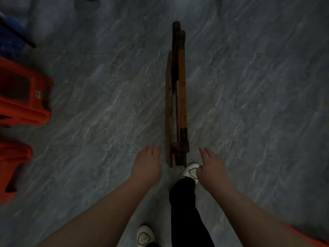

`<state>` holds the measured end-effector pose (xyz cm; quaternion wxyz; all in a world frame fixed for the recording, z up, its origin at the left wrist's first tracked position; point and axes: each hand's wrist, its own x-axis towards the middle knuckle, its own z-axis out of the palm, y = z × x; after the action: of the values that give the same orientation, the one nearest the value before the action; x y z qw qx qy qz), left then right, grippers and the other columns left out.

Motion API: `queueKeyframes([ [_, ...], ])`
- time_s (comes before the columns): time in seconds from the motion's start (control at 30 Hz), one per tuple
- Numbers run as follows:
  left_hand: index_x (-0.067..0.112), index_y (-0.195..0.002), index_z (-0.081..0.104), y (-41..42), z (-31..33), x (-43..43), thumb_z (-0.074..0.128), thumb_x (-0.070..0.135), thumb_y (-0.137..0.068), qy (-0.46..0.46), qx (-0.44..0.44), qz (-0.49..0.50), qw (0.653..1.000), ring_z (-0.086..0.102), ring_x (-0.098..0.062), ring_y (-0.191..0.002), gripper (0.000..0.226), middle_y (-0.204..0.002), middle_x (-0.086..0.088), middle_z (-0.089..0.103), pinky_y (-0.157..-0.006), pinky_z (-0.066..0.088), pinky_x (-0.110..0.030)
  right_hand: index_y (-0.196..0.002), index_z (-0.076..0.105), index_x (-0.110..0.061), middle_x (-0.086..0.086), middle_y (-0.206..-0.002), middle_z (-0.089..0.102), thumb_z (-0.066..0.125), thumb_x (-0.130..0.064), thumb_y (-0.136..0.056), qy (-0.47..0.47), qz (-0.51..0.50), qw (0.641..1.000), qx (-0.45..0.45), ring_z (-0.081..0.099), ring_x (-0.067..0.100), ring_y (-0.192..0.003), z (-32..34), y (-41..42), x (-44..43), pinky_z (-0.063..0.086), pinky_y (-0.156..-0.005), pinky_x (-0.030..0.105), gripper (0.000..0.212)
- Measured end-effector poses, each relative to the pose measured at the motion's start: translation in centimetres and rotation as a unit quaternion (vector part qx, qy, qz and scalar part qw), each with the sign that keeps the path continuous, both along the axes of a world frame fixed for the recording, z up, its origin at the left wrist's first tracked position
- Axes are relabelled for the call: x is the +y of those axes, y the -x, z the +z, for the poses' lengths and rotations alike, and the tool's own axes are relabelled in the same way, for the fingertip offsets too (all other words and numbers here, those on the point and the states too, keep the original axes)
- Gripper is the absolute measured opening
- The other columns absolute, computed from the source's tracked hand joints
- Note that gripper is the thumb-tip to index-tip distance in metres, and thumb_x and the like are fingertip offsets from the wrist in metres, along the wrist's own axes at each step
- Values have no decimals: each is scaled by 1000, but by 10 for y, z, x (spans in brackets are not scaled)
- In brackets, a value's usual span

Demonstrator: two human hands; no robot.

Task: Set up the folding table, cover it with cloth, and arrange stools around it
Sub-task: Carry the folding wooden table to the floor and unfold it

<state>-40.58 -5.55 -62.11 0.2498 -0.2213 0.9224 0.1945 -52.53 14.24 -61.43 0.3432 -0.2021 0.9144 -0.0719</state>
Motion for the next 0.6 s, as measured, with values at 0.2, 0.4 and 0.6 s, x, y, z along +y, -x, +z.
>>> queueKeyframes([
  [0.2,12,-154,24,-35,24,9,48,32,-94,24,43,-30,998,31,-33,-143,68,-156,-14,32,-115,31,-47,-154,35,-14,11,-152,42,53,-18,-90,44,-38,995,82,40,29,-136,30,-64,20,34,-112,40,67],
  [0.4,16,-156,22,-82,50,29,50,34,-92,19,77,-15,997,26,-32,-147,72,-160,-13,27,-119,25,-47,-157,28,-14,9,-159,33,51,-18,-91,69,-54,992,96,30,26,-144,59,-124,50,26,-120,40,70],
  [0.6,12,-155,23,-99,45,46,49,32,-92,36,116,-3,993,26,-32,-147,71,-160,-15,28,-119,24,-46,-158,26,-16,9,-161,30,50,-19,-91,95,-48,986,132,27,26,-147,56,-140,60,26,-121,41,71],
])
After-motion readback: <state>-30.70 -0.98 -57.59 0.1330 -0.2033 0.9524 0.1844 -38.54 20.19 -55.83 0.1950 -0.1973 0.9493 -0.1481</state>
